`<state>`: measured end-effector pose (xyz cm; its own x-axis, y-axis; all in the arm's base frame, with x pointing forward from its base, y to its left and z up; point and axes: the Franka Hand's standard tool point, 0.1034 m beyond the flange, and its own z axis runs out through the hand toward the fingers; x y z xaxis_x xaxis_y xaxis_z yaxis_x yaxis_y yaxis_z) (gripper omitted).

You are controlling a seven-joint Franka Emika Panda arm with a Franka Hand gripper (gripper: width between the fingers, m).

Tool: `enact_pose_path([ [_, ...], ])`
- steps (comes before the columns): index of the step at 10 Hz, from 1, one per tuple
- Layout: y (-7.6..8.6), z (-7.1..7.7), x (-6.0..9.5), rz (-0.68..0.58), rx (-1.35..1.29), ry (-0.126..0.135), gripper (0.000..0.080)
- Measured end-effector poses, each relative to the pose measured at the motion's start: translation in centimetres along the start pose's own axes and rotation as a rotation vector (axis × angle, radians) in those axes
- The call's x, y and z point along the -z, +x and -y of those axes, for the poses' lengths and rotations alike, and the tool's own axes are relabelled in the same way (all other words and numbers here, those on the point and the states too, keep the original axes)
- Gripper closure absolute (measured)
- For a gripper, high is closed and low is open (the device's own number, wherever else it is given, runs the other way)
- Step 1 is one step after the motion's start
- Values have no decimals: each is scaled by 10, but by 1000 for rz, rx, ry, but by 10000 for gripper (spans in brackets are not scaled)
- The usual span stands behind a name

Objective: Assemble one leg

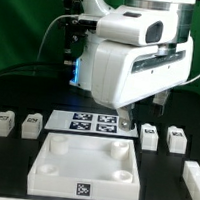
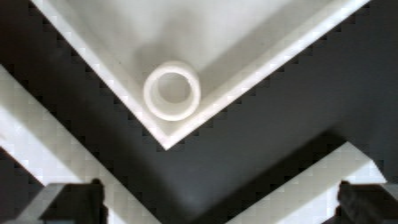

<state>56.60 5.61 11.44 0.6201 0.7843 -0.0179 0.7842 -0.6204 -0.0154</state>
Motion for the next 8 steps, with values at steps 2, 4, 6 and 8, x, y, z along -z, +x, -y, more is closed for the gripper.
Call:
enact_pose_path([
  [2,0,0,0,0,0,1,150],
  [4,0,0,0,0,0,1,150],
  [6,0,0,-1,1,45,1,150],
  [8,-14,9,-5,-12,281,-16,150],
])
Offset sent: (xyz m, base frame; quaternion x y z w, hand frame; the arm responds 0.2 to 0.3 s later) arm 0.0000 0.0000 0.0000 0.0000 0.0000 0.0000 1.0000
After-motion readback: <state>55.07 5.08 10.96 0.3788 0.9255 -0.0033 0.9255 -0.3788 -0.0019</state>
